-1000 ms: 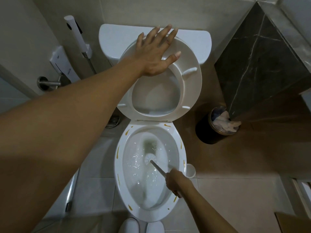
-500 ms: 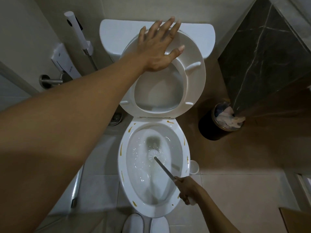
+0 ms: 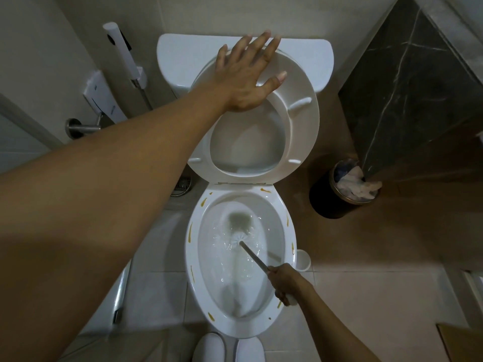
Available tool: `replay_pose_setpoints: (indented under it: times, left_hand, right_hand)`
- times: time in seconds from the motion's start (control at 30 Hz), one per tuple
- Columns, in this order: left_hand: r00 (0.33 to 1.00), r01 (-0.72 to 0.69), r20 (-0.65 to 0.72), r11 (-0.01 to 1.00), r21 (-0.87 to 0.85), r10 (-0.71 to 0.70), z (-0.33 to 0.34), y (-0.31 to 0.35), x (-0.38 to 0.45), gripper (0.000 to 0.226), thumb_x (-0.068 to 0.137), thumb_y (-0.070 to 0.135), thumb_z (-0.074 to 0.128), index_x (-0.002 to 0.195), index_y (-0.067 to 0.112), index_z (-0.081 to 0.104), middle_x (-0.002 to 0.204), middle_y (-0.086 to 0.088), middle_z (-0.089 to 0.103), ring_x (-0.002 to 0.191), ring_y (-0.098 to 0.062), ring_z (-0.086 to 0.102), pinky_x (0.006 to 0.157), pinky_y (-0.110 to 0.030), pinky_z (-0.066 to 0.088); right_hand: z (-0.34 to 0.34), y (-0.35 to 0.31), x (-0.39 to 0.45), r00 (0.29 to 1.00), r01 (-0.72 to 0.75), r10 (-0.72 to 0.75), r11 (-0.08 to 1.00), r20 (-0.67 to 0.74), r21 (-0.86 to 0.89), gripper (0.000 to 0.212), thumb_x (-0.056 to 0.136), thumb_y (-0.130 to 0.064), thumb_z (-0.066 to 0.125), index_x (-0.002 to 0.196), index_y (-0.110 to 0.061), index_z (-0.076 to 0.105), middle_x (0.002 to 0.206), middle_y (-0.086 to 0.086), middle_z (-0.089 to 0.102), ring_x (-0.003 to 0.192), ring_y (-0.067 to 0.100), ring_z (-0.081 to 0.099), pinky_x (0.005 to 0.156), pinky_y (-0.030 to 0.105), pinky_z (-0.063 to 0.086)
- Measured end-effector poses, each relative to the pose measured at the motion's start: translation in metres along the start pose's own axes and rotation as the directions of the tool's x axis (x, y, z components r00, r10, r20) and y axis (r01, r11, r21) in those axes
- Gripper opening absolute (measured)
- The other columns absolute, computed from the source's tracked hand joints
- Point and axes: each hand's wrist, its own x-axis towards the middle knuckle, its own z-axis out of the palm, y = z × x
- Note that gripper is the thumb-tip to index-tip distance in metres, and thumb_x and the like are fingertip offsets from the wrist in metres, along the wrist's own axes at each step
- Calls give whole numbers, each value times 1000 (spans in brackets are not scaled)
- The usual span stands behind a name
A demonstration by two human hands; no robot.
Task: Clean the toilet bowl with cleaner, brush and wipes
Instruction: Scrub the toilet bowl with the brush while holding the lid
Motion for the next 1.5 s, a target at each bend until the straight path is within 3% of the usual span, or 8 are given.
replay_pose_setpoints:
  times: [0.17, 0.3, 0.5, 0.8, 0.97, 1.1, 1.23, 1.5]
  left_hand:
    - [1000, 4, -7, 1000, 1, -4, 1, 0, -1, 67, 96, 60, 17, 152, 29, -5, 160, 5, -6, 147, -23, -5, 115, -53, -2]
    - [1000, 10, -11, 1000, -7, -10, 2, 1, 0, 67, 96, 60, 17, 152, 29, -5, 160, 6, -6, 147, -22, -5, 115, -53, -2]
    - [1000, 1, -11, 1000, -9, -1, 1, 1, -1, 67, 97, 59, 18, 152, 28, -4, 160, 5, -7, 147, -22, -6, 115, -53, -3]
    - [1000, -8, -18, 1000, 5, 8, 2, -1, 0, 68, 97, 60, 17, 152, 27, -5, 160, 3, -6, 147, -24, -5, 115, -53, -2]
    - [1000, 8, -18, 1000, 8, -8, 2, 1, 0, 68, 96, 61, 18, 152, 29, -5, 160, 6, -5, 147, -22, -4, 116, -53, -1]
    - [1000, 0, -14, 1000, 6, 0, 2, 0, 0, 68, 96, 61, 18, 152, 28, -5, 160, 5, -6, 147, -23, -4, 115, -53, -1]
    - [1000, 2, -11, 1000, 4, -2, 1, 0, 0, 68, 96, 61, 17, 152, 29, -5, 160, 5, -6, 147, -23, -5, 115, -53, -2]
    - [1000, 11, -24, 1000, -5, -11, 1, 1, -1, 67, 96, 60, 18, 152, 30, -4, 160, 7, -5, 147, -22, -4, 115, -53, -1]
  right_hand:
    - [-10, 20, -13, 998, 68, -69, 985, -1, -160, 36, 100, -22, 38, 134, -17, 50, 65, 2, 48, 43, 9, 41, 39, 20, 36]
    - [-29, 22, -21, 995, 103, -98, 967, 31, -232, 41, 100, -22, 38, 139, -30, 47, 62, 4, 46, 42, 11, 37, 39, 22, 32]
    - [-28, -6, -22, 987, 158, -153, 956, 43, -248, 37, 101, -22, 41, 137, -27, 50, 62, 0, 45, 43, 10, 37, 38, 21, 33]
    - [-19, -39, -6, 971, 214, -232, 952, -61, -217, 38, 100, -28, 38, 134, -24, 54, 62, 1, 50, 42, 13, 41, 37, 19, 34]
    - [-26, -26, -17, 989, 138, -149, 948, -16, -288, 34, 100, -28, 40, 131, -32, 56, 67, 3, 48, 47, 13, 39, 40, 21, 32]
    - [-24, -39, -18, 974, 176, -219, 886, -53, -428, 36, 102, -29, 34, 133, -26, 53, 66, 2, 50, 45, 13, 44, 41, 22, 40]
    - [-17, -47, -11, 968, 193, -243, 876, -59, -442, 38, 102, -28, 33, 134, -17, 51, 67, 2, 49, 45, 15, 45, 41, 24, 42]
    - [-26, -40, -26, 978, 209, -198, 872, 70, -443, 36, 101, -34, 37, 134, -35, 52, 59, 0, 45, 44, 12, 38, 40, 19, 34]
